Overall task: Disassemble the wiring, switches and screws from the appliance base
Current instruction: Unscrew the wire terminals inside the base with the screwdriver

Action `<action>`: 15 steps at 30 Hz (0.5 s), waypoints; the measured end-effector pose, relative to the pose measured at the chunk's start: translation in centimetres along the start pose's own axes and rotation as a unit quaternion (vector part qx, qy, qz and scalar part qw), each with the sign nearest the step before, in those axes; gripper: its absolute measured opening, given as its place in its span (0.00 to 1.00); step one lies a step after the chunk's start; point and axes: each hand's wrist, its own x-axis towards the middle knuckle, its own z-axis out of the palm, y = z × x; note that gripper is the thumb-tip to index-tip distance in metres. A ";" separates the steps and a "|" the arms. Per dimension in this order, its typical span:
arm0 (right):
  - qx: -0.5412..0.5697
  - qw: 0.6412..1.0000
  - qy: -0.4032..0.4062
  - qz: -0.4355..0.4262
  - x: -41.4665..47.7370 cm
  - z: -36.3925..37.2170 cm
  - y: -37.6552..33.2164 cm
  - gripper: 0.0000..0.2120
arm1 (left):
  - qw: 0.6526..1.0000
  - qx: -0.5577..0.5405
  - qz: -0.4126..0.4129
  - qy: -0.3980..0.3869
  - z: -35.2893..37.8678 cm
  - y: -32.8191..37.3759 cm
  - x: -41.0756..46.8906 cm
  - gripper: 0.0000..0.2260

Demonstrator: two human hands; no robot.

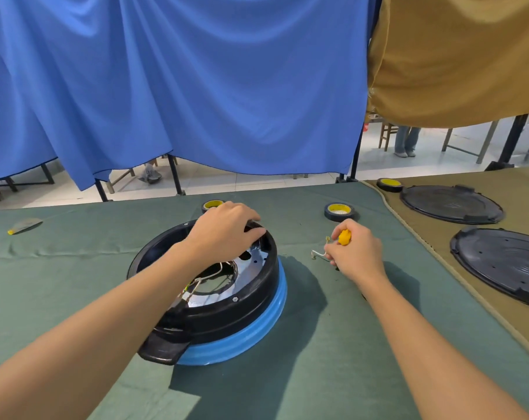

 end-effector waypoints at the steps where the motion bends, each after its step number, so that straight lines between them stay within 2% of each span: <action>1: -0.014 1.000 -0.006 0.003 0.0 0.1 0.1 0.11 | 1.000 0.003 0.007 -0.017 -0.1 -0.6 0.0 0.14; 5: -0.037 0.999 0.012 -0.010 0.2 -0.3 -0.3 0.14 | 0.999 -0.005 -0.009 -0.048 -0.7 -3.0 -0.1 0.14; 8: 0.067 0.997 0.041 -0.019 0.0 -1.1 -1.8 0.06 | 0.996 -0.026 -0.061 -0.062 -0.4 -4.7 0.0 0.16; 11: 0.217 0.976 0.003 0.004 -0.8 -1.6 -4.0 0.19 | 0.991 -0.042 -0.080 -0.099 0.0 -5.5 -0.1 0.16; 15: 0.278 0.960 0.014 -0.030 -1.9 -1.0 -6.6 0.31 | 0.992 -0.040 -0.066 -0.098 -0.5 -6.0 -0.1 0.15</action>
